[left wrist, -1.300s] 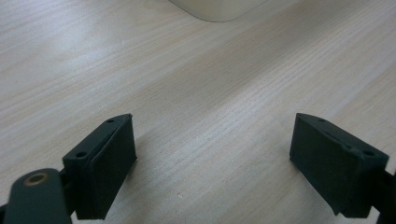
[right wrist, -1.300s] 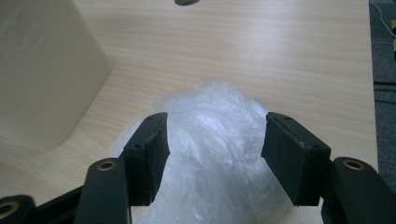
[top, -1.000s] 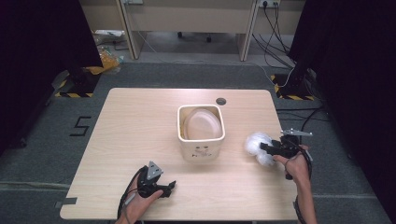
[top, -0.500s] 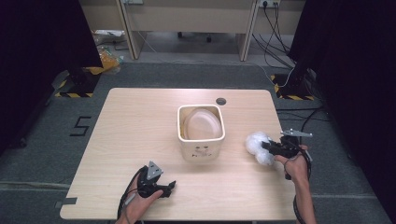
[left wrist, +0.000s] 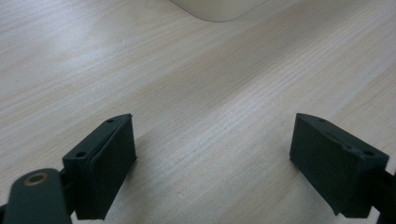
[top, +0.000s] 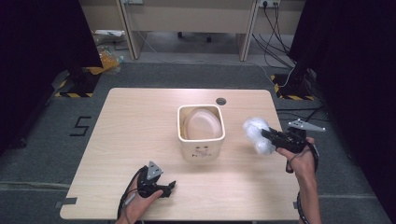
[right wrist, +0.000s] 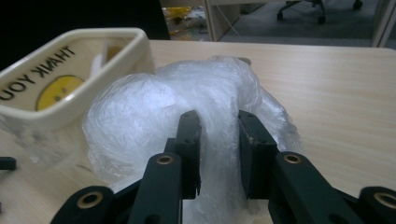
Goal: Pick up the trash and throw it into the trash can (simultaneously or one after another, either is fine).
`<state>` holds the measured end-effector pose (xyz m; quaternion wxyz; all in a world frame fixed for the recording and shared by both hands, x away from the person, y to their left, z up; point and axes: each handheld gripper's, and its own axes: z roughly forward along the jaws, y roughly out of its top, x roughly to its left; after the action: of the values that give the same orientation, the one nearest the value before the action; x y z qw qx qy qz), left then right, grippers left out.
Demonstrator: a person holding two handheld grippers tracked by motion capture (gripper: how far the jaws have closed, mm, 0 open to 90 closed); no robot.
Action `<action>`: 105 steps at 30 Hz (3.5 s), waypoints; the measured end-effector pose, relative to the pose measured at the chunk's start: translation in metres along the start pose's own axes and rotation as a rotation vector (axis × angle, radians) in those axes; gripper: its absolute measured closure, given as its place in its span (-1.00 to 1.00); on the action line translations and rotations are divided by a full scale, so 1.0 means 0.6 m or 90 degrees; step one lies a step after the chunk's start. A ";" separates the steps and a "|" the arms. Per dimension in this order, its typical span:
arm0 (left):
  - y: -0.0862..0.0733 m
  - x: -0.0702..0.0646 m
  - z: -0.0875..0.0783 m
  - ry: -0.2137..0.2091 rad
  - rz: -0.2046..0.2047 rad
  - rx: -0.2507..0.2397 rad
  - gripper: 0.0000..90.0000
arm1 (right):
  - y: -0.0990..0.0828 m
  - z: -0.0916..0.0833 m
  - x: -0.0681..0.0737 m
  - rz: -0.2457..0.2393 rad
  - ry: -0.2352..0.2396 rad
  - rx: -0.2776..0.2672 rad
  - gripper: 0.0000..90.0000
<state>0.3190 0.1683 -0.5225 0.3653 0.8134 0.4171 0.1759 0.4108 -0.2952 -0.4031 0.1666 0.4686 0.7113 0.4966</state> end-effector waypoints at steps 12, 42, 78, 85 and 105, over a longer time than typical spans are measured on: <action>0.000 0.000 0.000 0.000 0.001 0.001 -0.70 | 0.096 0.016 0.073 -0.052 0.059 -0.017 0.61; -0.001 -0.001 0.000 0.002 -0.001 -0.001 -0.70 | 0.156 0.146 0.225 -0.148 0.161 0.056 0.61; -0.003 -0.001 -0.003 0.000 -0.001 0.001 -0.70 | 0.107 0.303 0.273 -0.222 0.156 0.339 0.61; -0.003 0.000 -0.004 -0.001 0.000 0.002 -0.70 | 0.112 0.296 0.268 -0.181 0.176 0.316 0.30; -0.004 -0.001 -0.004 -0.001 -0.002 -0.001 -0.70 | 0.111 0.158 0.215 -0.132 0.171 0.117 -0.03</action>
<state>0.3163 0.1699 -0.5226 0.3664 0.8128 0.4177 0.1749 0.4458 -0.1311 -0.3589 0.0768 0.3355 0.8141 0.4677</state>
